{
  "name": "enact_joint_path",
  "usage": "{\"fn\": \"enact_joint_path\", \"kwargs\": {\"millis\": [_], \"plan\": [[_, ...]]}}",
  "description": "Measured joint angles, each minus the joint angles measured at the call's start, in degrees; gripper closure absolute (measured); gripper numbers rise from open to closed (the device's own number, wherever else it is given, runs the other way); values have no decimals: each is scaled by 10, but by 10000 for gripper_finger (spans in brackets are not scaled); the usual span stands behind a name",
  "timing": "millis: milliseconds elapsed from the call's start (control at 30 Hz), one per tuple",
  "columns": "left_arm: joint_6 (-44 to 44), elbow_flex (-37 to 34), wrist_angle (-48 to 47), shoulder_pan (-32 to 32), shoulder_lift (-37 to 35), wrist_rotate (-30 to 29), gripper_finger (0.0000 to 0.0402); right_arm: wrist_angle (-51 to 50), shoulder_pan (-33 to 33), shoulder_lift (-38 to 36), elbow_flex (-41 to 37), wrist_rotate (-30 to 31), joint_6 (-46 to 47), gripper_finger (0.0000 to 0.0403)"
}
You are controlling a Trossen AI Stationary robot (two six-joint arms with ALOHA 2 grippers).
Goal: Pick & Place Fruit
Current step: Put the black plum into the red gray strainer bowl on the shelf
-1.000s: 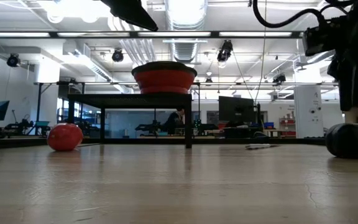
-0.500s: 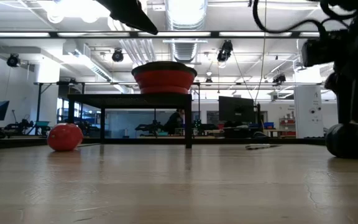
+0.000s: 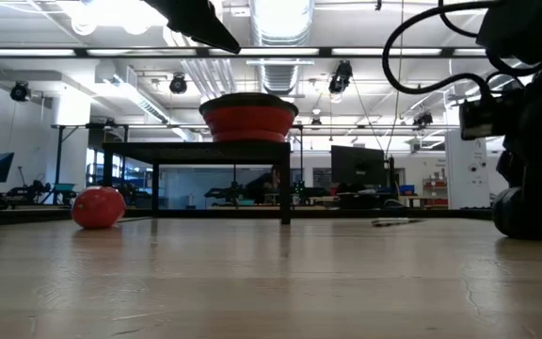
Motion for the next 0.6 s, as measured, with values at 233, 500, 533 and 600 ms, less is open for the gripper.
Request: {"fn": "enact_joint_path", "kwargs": {"millis": [233, 500, 533, 600], "plan": [[0, 0, 0, 0, 0, 0, 122, 19, -1, -1, -17, 2, 2, 100], [0, 0, 0, 0, 0, 0, 122, 16, -1, -1, -16, 3, 2, 142], [0, 0, 0, 0, 0, 0, 122, 16, -1, -1, -16, 3, 2, 144], [0, 0, 0, 0, 0, 0, 122, 17, -1, -1, -16, 3, 3, 146]]}}
